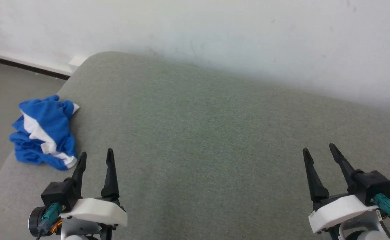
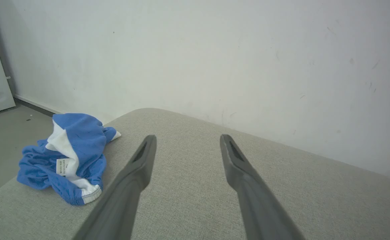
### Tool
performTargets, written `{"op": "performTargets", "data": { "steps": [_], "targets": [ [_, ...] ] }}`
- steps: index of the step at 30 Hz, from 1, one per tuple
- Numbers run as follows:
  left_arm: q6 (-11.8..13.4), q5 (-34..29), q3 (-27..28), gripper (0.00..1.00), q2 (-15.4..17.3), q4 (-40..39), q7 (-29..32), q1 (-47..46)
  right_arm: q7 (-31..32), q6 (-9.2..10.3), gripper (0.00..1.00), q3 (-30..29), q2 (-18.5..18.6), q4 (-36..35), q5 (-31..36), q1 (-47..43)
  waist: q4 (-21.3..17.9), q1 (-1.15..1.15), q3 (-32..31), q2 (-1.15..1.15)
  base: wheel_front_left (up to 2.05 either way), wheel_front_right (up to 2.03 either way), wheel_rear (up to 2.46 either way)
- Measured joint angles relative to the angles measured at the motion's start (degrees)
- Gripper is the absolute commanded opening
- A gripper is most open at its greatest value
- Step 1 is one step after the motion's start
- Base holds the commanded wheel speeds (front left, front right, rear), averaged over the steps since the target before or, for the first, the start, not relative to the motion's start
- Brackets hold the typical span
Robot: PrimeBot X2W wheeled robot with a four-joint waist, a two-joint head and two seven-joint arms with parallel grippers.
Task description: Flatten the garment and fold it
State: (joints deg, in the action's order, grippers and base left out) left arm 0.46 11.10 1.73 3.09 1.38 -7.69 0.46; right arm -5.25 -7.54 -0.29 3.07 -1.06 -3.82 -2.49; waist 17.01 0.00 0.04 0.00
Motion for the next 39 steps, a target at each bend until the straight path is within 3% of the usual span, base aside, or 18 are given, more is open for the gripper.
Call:
{"op": "performTargets", "data": {
  "steps": [13,24,33,36,39],
  "targets": [
    [0.02,3.39,2.04,1.0,0.01,-0.01,-1.51,-0.03,0.0,0.0,1.0,1.3,0.0,-1.66,0.71,-0.08,7.33,0.0,0.59,0.0,-0.04,-0.04,-0.04],
    [0.02,7.23,6.59,1.0,-0.02,-2.16,-2.94,-3.65,0.67,0.0,1.0,2.24,-0.02,-4.26,1.99,-0.04,9.94,0.0,3.75,0.0,-0.01,-0.01,-0.01],
    [-3.52,5.42,13.35,1.0,0.05,-4.56,-4.03,-16.06,4.05,0.0,1.0,3.39,2.94,-8.44,3.28,2.55,10.25,0.0,9.86,0.0,0.0,0.0,0.0],
    [-4.13,5.46,14.71,1.0,1.78,-1.87,-4.46,-21.36,5.21,0.0,1.0,3.87,4.53,-9.77,3.27,3.87,10.01,0.01,12.41,0.0,0.0,0.0,0.0],
    [-4.8,6.62,15.21,1.0,5.56,4.8,-3.02,-26.89,6.08,0.0,1.0,3.93,5.78,-10.82,3.18,4.97,9.57,0.01,15.07,0.0,0.0,0.0,0.0]
  ]
}}
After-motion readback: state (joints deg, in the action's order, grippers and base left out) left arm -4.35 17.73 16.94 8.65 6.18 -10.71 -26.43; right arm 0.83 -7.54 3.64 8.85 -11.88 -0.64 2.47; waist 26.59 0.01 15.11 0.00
